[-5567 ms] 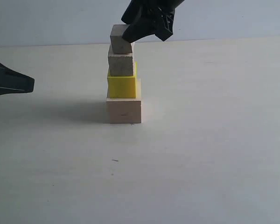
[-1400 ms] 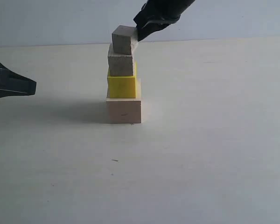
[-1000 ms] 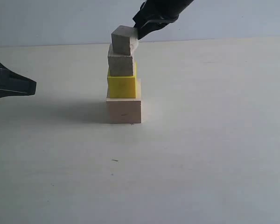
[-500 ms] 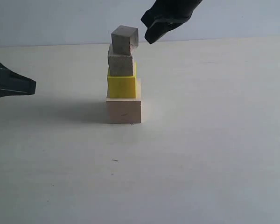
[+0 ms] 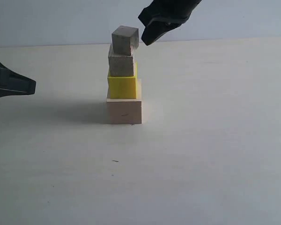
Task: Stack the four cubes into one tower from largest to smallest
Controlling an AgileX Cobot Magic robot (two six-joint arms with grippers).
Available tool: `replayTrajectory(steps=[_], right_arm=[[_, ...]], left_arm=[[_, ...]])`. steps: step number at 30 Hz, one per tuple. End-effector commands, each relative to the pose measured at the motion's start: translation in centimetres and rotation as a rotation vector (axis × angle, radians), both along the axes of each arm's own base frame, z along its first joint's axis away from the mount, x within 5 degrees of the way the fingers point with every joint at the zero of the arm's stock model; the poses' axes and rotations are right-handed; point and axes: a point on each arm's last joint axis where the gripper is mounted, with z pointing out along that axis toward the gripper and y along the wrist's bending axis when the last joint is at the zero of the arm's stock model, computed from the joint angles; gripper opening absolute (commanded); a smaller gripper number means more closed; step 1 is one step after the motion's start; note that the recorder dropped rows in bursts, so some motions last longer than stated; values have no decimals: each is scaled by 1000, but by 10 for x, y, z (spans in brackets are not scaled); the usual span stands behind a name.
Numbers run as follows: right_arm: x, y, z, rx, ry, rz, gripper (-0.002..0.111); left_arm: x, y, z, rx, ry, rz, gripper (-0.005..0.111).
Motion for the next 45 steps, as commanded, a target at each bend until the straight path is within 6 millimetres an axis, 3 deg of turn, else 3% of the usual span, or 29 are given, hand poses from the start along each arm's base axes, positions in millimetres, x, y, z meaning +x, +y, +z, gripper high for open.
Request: replayTrajectory(steps=[1,29,35,45], right_arm=[[-2,3,7,39,-1,-1,0],[2,5,10,86,-37,-34,0],[8,2,3,35,-52,-77,0],[10,8,0,94,-46,-69,0]], left_arm=[[0,1,-1,-6,5,11,0],[0,1,-1,-6,5,11,0],[0,0,-1,-8,9,6,0],[0,0,-1,-8,9,6,0]])
